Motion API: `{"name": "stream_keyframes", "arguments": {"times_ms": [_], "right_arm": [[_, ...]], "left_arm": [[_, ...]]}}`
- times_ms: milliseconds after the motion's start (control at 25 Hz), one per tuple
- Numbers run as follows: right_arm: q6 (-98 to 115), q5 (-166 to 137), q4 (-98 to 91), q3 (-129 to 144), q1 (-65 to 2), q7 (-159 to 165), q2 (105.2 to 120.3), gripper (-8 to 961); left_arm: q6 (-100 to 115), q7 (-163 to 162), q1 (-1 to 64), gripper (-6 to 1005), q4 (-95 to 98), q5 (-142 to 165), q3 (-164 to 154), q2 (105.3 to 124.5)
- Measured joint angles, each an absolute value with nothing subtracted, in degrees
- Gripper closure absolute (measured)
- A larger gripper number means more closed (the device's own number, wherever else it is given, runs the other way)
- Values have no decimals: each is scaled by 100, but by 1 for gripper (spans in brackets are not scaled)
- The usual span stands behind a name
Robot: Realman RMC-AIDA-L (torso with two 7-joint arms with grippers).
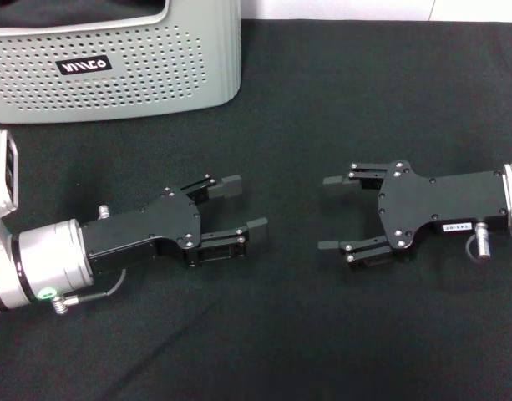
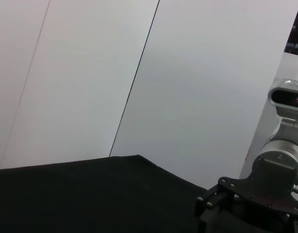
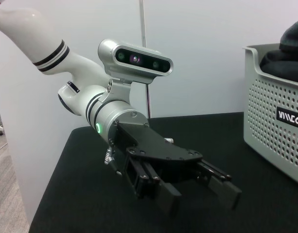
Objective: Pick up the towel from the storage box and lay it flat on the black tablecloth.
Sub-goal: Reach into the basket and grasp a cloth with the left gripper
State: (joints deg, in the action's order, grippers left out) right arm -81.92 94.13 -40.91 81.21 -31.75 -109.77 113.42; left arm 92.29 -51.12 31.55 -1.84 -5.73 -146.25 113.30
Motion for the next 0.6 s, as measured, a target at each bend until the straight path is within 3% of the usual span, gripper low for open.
{"name": "stream_keyframes", "arguments": {"times_ms": [600], "right_arm": [[-8192,9390,-4140,8121,-3127,-10978,11382,99]], "left_arm": [[9229,-5212,3142,117,-255,-605,-14625,11361]]}}
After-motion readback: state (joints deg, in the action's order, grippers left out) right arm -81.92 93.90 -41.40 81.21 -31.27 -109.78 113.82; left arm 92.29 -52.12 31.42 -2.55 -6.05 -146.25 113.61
